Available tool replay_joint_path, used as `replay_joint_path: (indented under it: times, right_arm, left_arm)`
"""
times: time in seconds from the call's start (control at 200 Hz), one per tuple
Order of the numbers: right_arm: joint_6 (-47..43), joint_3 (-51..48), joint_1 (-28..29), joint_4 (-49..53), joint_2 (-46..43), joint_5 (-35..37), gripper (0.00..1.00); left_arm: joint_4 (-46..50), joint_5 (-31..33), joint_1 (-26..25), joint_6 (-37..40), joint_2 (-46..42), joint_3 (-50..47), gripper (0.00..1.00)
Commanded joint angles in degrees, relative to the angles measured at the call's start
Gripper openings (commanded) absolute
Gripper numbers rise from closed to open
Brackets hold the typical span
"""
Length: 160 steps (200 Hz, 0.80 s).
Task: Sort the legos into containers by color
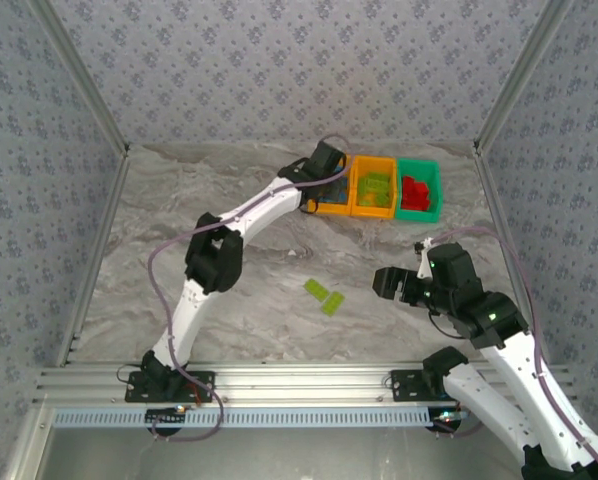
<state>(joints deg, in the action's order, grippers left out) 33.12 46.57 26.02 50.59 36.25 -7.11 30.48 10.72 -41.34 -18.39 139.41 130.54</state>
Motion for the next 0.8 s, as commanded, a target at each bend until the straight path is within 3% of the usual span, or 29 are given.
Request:
replay_joint_path:
  times: [0.0,0.175,0.32,0.475,0.595,0.695,0.794]
  right_arm:
    - [-1.4,1.86,0.3,-0.39,0.68,0.81,0.92]
    - [-1.24,1.35,0.3,-0.93,1.53,-0.07,0.91]
    - [-1.07,1.25,0.23,-0.62,1.54,0.07,0.92]
    - [-0.53,0.66,0.26,-0.25,1.54,-0.03,0.92]
    - [1.44,-0.8,0.73,-1.33,1.72,-2.08,0.92]
    - [6.3,-3.51,4.02,-5.18,2.62,-4.33,0.91]
    - [12.53,-7.36,11.57,-9.93,4.55,-0.44,0.9]
  left_arm:
    - [5.91,0.94,-0.56,3.63,2.17,9.53,0.39]
    - [5.94,-0.3,-0.4,2.77,2.67,13.03,0.61]
    - [4.77,-5.29,-0.37,1.97,-3.07,8.53,0.62]
    - [-17.01,-9.02,-0.48,-0.03,-24.53,-24.49,0.61]
    - [-25.49,-9.33,-0.89,-2.74,-41.56,-46.17,0.63]
    - [-24.97,-6.43,-3.45,-2.52,-54.97,-60.28,0.69]
    - [-15.66,-1.94,-8.41,-0.83,-65.59,-68.09,0.74]
